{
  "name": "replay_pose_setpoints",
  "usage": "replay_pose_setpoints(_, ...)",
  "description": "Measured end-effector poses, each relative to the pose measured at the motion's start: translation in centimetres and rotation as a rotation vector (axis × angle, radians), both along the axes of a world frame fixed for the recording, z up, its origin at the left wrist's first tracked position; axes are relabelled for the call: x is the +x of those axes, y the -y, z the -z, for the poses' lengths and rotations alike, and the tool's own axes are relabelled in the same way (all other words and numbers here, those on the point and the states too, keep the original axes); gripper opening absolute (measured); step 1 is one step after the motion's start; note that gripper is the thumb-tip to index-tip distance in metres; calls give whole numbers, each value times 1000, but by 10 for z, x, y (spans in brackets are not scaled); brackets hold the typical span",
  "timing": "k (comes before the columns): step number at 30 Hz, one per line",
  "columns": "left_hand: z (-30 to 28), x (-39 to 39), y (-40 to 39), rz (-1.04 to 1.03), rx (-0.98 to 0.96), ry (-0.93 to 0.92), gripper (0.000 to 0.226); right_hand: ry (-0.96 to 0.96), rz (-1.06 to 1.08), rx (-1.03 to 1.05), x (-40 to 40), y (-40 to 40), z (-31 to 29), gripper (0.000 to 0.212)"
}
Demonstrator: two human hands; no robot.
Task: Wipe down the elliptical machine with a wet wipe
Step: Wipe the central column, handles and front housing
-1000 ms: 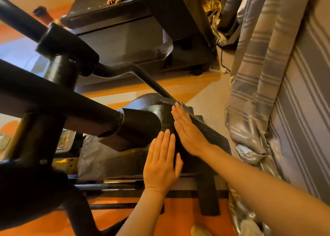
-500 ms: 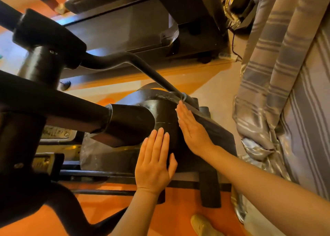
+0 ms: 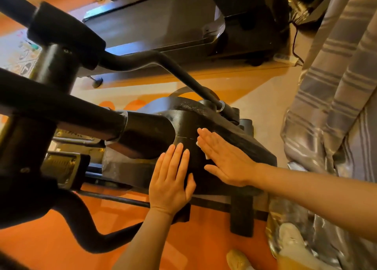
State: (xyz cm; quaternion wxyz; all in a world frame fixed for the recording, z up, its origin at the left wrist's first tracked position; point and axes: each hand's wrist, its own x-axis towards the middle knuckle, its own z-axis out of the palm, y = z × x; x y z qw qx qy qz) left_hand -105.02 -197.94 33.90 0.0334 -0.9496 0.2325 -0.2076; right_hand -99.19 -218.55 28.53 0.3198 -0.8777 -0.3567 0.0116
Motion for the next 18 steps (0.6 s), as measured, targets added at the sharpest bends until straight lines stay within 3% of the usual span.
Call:
replay_pose_setpoints(6,2,0,-2,9,10,-3,53,-274,231,275,25,-24,-27,68)
replay_pose_setpoints(11,3,1,-2,20,-6,-3,53,-69,44,147,-8,-18,-9,65)
replay_pose_setpoints(15,4,0,-3,25,-6,-15,53,91,-96,-22,8,2,-5,63)
replay_pose_setpoints(18,4,1,-4,26,10,-15,53,-73,91,38,27,0,-15,62)
